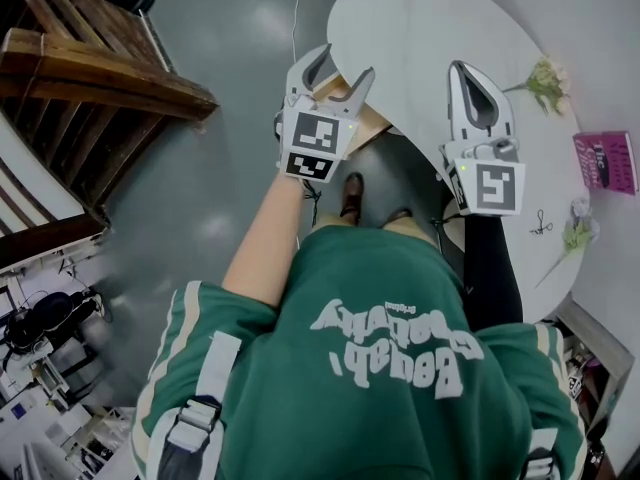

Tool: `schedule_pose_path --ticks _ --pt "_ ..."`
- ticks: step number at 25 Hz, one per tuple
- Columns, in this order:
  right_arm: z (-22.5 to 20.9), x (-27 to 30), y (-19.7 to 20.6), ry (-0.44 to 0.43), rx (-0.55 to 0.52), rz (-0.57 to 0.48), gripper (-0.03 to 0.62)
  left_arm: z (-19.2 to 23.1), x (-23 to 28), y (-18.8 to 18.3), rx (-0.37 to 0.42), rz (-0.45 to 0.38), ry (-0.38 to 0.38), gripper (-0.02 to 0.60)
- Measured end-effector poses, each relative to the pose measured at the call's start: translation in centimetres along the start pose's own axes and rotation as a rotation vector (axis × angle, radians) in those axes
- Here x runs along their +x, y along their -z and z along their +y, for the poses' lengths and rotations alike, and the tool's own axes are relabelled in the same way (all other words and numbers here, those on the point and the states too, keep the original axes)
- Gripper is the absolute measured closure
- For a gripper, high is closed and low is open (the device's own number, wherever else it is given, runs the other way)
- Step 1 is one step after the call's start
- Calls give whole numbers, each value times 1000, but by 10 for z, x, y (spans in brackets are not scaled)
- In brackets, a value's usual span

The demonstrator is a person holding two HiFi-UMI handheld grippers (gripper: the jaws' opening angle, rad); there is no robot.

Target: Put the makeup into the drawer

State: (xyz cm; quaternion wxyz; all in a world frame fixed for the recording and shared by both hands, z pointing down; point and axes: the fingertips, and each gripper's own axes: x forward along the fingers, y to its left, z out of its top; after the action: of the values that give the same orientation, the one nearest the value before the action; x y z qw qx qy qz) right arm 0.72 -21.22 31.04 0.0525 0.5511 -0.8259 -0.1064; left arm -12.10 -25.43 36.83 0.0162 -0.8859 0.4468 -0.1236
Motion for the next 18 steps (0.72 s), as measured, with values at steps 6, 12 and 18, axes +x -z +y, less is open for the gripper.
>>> schedule_pose_path --ticks 6,12,18 --pt "-6 -7 0 20 -9 16 585 -4 -11 -40 28 -81 -4 282" --pt "-15 -17 -21 80 31 -58 585 -20 -7 -55 35 -107 37 282" --pt "-54 -66 -6 181 -27 27 585 -72 12 -79 58 -144 156 282"
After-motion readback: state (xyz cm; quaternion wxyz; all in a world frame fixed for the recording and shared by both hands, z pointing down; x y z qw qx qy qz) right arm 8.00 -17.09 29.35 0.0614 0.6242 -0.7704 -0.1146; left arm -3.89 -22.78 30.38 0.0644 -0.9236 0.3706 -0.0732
